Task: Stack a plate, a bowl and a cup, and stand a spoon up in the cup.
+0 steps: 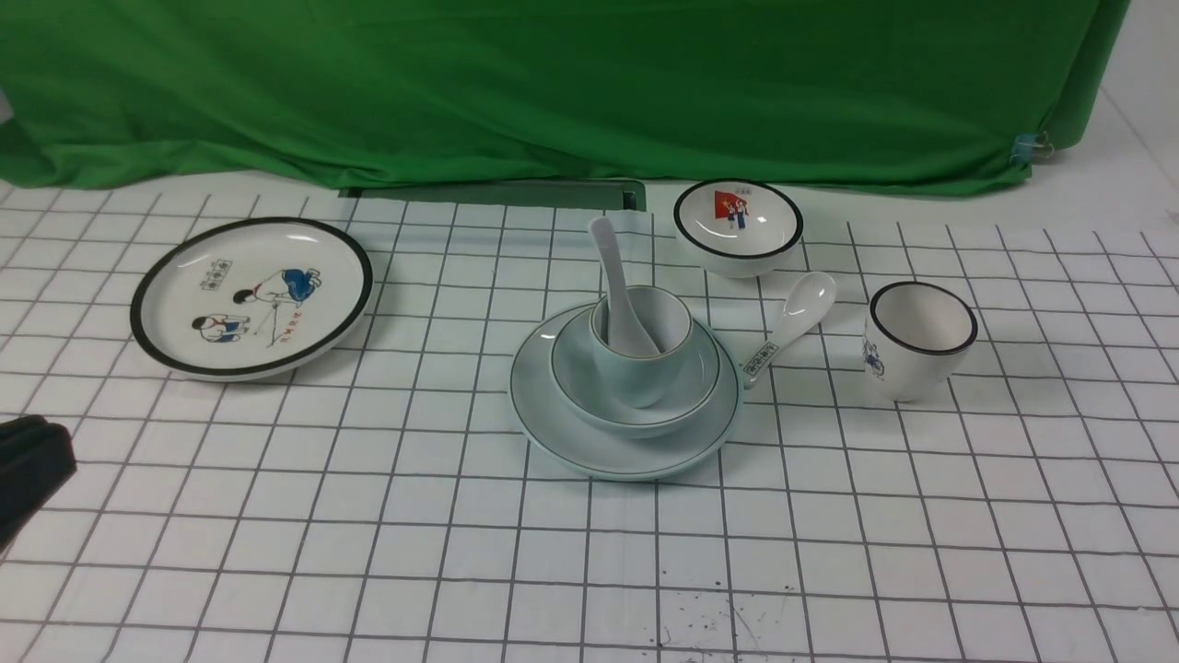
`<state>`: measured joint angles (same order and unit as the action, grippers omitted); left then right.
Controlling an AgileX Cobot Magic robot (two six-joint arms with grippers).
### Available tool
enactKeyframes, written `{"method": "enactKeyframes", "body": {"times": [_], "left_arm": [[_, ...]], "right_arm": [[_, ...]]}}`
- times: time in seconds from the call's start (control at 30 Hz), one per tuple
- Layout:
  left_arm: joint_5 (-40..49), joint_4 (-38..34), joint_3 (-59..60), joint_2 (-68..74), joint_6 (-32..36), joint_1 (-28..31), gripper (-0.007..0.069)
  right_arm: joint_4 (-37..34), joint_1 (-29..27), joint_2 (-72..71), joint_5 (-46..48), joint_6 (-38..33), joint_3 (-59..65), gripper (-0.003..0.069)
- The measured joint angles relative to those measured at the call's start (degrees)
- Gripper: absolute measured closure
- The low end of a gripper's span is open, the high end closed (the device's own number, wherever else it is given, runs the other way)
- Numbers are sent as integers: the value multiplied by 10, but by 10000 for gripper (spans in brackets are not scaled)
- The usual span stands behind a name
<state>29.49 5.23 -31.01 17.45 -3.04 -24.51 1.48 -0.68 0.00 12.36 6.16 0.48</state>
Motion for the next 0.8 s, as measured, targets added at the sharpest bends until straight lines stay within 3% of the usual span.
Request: {"method": "enactKeyframes", "body": {"times": [0.57, 0.8], "left_arm": [[0, 22, 0, 0, 0, 0, 656], [-43, 15, 23, -2, 13, 2, 656]], "right_arm": [[0, 0, 0, 0, 0, 0, 595], [0, 0, 0, 1, 0, 0, 572]]}}
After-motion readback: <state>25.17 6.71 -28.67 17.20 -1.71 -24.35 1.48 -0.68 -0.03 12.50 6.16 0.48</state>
